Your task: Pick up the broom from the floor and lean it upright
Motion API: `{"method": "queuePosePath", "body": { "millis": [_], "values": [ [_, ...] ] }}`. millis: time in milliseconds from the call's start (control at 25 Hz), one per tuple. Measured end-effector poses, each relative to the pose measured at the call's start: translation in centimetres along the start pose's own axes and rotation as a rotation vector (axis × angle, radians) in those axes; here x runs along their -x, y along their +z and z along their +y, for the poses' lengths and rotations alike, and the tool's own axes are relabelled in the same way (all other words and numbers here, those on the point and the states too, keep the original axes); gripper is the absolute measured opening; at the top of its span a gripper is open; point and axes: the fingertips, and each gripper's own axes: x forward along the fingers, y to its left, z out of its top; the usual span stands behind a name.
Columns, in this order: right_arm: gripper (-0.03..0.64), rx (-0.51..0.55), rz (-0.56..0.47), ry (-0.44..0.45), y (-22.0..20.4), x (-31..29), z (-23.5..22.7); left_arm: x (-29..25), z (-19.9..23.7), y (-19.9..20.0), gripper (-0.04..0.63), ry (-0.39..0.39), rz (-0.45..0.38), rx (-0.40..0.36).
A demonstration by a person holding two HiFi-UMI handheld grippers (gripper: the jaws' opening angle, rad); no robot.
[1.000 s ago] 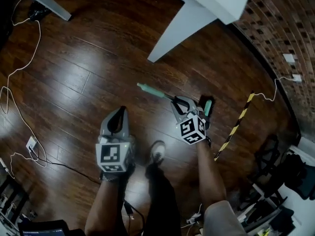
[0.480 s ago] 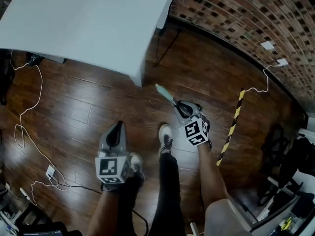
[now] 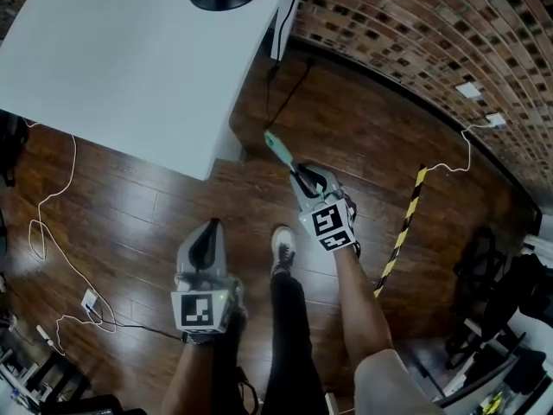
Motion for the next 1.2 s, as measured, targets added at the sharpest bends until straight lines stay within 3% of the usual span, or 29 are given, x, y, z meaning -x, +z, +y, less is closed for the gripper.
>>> {"method": "queuePosePath", "body": {
  "millis": [320,680,1200],
  "values": [
    [0.086,-0.012,-0.031,0.082,4.7,-2.8,-0.7,-1.4,-1.9,1.9,0.005,0.022,-0.002,0.01],
    [0.089,0.083,-0.053,0.114,7.2,-6.1,-3.2,-2.8,-1.5,3.1,0.005,0.05,-0.002,0.007],
    [0.106,0.126,-0.102,0.056,8.2,-6.9,-3.4,-2.9,-2.8,1.4,0.004,0.045,0.028,0.008]
  ]
}}
